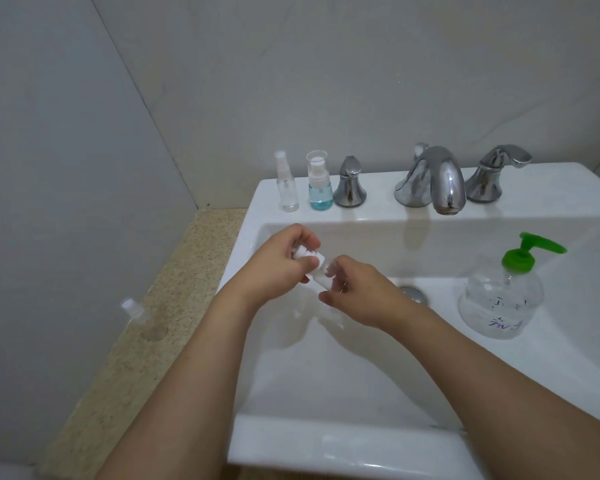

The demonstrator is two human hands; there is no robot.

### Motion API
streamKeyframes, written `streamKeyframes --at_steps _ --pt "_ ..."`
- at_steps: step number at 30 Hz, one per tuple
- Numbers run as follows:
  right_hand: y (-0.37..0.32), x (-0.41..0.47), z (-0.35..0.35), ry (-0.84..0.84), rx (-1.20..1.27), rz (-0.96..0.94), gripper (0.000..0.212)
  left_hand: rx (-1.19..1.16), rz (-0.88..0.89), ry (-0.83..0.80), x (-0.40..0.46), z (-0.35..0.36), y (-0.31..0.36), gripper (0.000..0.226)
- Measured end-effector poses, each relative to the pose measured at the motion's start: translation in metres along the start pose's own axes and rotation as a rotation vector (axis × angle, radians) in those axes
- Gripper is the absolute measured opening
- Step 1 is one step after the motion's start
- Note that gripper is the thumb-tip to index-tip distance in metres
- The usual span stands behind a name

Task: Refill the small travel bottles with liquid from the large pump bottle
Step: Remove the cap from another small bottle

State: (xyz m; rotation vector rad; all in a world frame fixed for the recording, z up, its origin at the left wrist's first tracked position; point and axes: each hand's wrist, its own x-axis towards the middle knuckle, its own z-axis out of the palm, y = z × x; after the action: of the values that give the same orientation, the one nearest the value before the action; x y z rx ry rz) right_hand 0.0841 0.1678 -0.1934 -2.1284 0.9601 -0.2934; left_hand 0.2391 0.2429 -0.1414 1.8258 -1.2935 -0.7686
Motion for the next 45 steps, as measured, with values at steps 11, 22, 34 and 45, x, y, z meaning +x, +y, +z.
streamKeyframes --at_steps 11,22,34,45 --pt "-0.0013 -0.0012 0.0012 -0.026 -0.060 -0.010 0.028 0.034 -0.124 -0.046 0.0035 -0.0039 -0.0022 0.013" --pt "-0.0001 0.0010 -0.0019 0.147 -0.182 -0.101 0.033 0.054 -0.133 0.018 0.0032 0.0052 -0.0007 0.026" --pt "0.0030 0.0020 -0.0011 0.102 -0.198 -0.066 0.032 0.167 -0.080 -0.064 0.0021 0.0033 -0.0011 0.022" --pt "0.0036 0.0018 -0.0010 0.063 -0.250 -0.030 0.033 0.301 -0.123 -0.046 0.0073 0.0053 -0.0054 0.052"
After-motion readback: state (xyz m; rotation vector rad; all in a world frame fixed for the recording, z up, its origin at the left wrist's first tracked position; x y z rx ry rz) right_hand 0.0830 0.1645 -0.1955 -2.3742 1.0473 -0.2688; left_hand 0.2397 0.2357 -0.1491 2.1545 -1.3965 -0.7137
